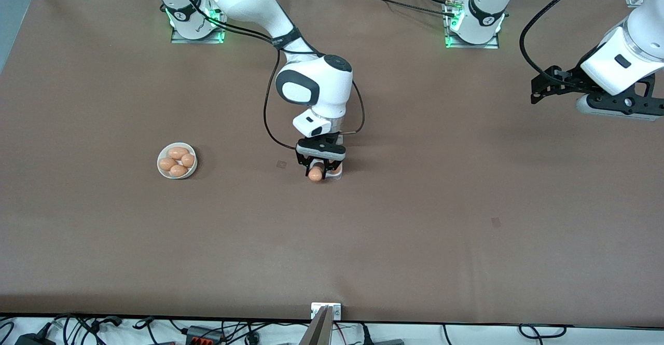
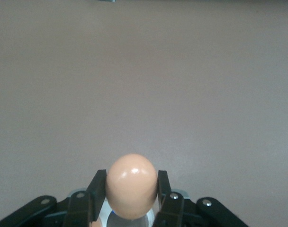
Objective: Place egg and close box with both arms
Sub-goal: 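Lower the egg into the empty carton slot with the right gripper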
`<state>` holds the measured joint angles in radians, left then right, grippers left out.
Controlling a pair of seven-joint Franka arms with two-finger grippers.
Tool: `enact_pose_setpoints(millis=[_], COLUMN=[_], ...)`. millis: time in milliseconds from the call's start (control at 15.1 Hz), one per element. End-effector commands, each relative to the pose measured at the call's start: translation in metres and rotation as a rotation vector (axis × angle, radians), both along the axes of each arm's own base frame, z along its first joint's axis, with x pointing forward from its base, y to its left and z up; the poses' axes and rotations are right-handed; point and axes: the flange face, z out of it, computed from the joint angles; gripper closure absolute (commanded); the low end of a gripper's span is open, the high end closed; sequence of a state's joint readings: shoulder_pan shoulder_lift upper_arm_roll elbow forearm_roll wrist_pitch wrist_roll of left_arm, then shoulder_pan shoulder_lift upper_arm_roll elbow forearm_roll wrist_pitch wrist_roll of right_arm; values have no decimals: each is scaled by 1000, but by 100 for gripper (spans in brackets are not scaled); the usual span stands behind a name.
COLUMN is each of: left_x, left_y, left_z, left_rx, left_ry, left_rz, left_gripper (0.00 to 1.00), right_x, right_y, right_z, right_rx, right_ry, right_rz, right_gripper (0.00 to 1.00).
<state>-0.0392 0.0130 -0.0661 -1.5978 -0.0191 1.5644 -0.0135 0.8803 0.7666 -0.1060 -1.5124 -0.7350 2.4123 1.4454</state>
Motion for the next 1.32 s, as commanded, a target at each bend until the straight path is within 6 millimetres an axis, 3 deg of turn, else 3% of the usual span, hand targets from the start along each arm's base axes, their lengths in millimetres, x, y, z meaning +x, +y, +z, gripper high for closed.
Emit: enact_pose_setpoints(millis=[0,660,726,925,991,1123,1255], left_x=[3,2,2,3,3,3,3], left_y=[-1,-6,-6,-5,-3,-2,-1], left_z=[7,6,6,6,7,7,6], left_rx=[36,36,37,37,37,36,37], left_ry=[-11,-6,-8,-8,-11,-12,-9], left_rz=[-8,-18,-18,-18,-18,-18,-17], left_gripper=[0,0,0,0,0,0,0], right_x=[1,-2,-2,-3,-2,-3,-4], right_y=[7,3,3,4,5,5,6], right_z=[2,-18,-18,-17,-15,-15,-15], right_rx=[15,16,16,17,20,21,48], right_ry=[-9,5,5,5,3,3,-10], right_rz=[-22,-59,-59,-60,-60,-60,-102], right_gripper=[100,98,90,54,51,28,19])
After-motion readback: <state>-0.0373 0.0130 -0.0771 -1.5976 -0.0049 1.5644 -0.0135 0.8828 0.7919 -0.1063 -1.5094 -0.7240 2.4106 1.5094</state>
